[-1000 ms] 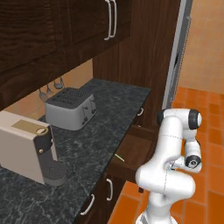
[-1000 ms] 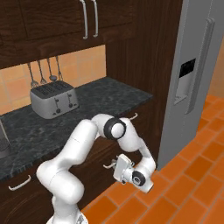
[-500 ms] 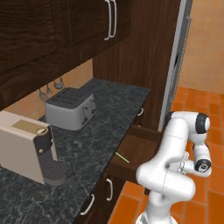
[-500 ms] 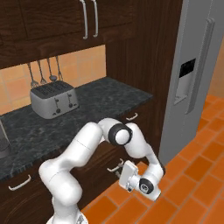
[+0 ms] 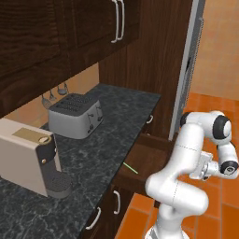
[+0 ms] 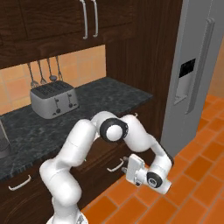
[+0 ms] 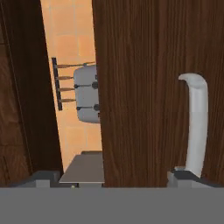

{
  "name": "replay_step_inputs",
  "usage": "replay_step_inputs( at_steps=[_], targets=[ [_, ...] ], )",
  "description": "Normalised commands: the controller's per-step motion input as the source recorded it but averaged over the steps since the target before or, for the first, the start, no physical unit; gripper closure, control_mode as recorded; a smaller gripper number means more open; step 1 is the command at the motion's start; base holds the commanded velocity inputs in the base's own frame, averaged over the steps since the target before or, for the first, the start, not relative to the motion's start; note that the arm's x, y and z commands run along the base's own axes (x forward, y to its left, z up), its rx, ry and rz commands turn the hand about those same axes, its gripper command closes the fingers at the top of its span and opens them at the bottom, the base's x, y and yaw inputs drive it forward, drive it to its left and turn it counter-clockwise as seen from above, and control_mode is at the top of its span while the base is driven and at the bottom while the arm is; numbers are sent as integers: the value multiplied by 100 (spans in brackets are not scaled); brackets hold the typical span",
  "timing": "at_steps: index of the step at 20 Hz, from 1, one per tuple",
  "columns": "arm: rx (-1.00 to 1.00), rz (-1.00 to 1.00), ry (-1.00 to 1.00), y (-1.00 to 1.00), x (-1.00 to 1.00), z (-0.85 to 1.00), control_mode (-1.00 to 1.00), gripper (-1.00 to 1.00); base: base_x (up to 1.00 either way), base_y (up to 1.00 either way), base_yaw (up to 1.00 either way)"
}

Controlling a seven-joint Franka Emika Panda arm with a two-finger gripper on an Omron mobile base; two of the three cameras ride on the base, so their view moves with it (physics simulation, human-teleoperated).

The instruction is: Take a straw from the drawer in front and place it inside the glass cup on the dining counter.

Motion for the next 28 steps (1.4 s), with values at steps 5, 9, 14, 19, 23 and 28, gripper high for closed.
replay_step_inputs(
  at_steps=[5, 9, 14, 19, 23, 28],
  targets=[
    [-24, 6, -13, 15, 0, 97, -100, -100, 0, 0, 0],
    [-24, 11, -4, 15, 0, 89, -100, -100, 0, 0, 0],
    [-28, 16, 0, 26, 2, 70, -100, -100, 0, 0, 0],
    [-33, 12, 3, 45, 9, 10, -100, -100, 0, 0, 0],
    [-32, 11, 3, 39, 7, 22, -100, -100, 0, 0, 0],
    [-27, 16, 6, 42, 22, 31, -100, -100, 0, 0, 0]
  ],
)
